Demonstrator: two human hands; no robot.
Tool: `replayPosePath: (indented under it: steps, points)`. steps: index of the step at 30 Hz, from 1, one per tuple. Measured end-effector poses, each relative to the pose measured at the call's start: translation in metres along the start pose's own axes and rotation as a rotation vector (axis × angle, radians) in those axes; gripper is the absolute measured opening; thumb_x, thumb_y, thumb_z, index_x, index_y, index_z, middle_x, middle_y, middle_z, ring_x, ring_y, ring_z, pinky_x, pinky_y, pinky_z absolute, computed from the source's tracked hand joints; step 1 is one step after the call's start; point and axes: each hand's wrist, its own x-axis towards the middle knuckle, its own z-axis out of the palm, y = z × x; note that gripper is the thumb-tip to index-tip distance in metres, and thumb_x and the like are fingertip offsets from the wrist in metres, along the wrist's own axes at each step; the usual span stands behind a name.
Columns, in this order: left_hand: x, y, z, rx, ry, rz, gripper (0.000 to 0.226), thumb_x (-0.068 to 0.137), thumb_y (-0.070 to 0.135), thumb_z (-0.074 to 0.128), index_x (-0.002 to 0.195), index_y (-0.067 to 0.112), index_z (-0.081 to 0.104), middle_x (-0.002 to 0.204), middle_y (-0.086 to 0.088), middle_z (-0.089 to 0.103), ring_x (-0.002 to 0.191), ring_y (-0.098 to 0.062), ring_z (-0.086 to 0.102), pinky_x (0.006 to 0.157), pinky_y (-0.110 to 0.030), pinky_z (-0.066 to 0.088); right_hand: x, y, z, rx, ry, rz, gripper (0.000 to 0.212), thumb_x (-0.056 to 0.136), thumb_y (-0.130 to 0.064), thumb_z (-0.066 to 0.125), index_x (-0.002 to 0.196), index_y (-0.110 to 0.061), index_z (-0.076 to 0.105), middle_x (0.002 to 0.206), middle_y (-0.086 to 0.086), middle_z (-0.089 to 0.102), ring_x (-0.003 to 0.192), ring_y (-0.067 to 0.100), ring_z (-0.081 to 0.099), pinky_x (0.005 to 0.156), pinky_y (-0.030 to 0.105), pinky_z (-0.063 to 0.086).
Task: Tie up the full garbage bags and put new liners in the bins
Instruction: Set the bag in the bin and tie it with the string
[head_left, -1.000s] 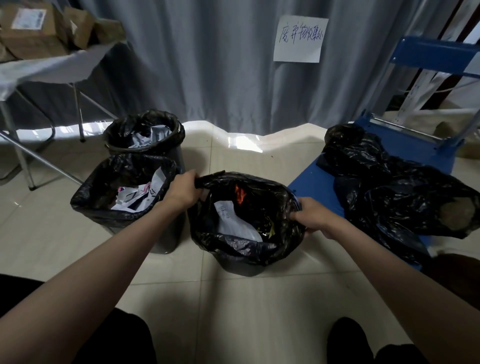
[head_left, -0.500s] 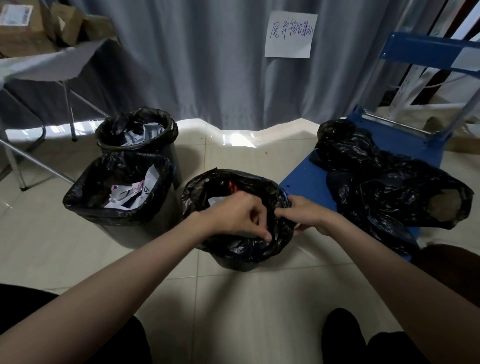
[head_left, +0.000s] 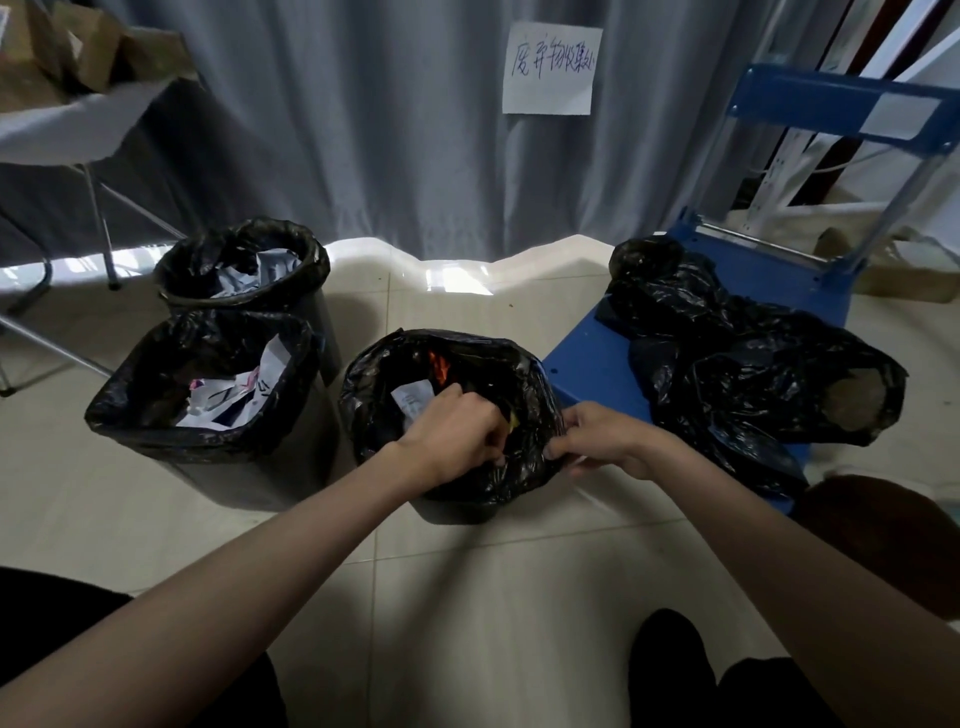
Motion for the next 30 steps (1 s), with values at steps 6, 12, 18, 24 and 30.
replayPosePath:
  steps: [6, 12, 18, 24, 30]
  points:
    - [0.0, 0.002, -0.003, 0.034, 0.093, 0.083, 0.01, 0.09, 0.028, 0.063, 0.092, 0.025, 0.072, 0.103, 0.005, 0.062, 0.095, -0.018, 0.057, 0.077, -0.028, 0.034, 0.0, -0.007, -0.006, 0.37, 0.312, -0.026, 0.025, 0.098, -0.006, 0.053, 0.083, -0.015, 0.036, 0.07, 0.016, 0.064, 0.047, 0.023, 0.065, 0.047, 0.032, 0.058]
    - [-0.004, 0.006, -0.01, -0.236, 0.209, 0.082, 0.04, 0.097, 0.058, 0.04, 0.088, 0.022, 0.057, 0.084, 0.008, 0.064, 0.079, -0.014, 0.059, 0.073, -0.031, 0.038, -0.005, -0.014, -0.003, 0.588, 0.327, -0.015, 0.014, 0.098, -0.006, 0.053, 0.096, -0.012, 0.041, 0.075, 0.022, 0.068, 0.047, 0.022, 0.067, 0.046, 0.03, 0.058]
    - [-0.012, 0.011, 0.0, 0.086, 0.187, 0.104, 0.048, 0.082, 0.046, 0.065, 0.113, 0.019, 0.041, 0.106, 0.001, 0.055, 0.095, -0.018, 0.054, 0.075, -0.028, 0.03, -0.01, -0.02, 0.004, 0.561, 0.298, -0.054, 0.023, 0.091, -0.007, 0.065, 0.093, -0.013, 0.043, 0.075, 0.019, 0.07, 0.051, 0.02, 0.068, 0.059, 0.035, 0.061]
    - [-0.016, 0.009, 0.01, 0.272, 0.248, 0.116, 0.054, 0.074, 0.042, 0.066, 0.113, 0.016, 0.039, 0.104, -0.002, 0.049, 0.084, -0.019, 0.053, 0.069, -0.032, 0.037, -0.011, -0.023, 0.006, 0.551, 0.318, -0.04, 0.022, 0.092, 0.001, 0.06, 0.089, -0.013, 0.044, 0.073, 0.019, 0.068, 0.046, 0.018, 0.066, 0.055, 0.033, 0.06]
    - [-0.02, 0.013, 0.009, 0.311, 0.413, 0.156, 0.041, 0.081, 0.035, 0.068, 0.107, 0.016, 0.044, 0.104, -0.005, 0.049, 0.081, -0.02, 0.05, 0.065, -0.032, 0.037, -0.012, -0.027, 0.007, 0.71, 0.299, 0.008, 0.016, 0.095, 0.005, 0.056, 0.091, -0.009, 0.047, 0.077, 0.02, 0.067, 0.054, 0.021, 0.07, 0.052, 0.033, 0.061]
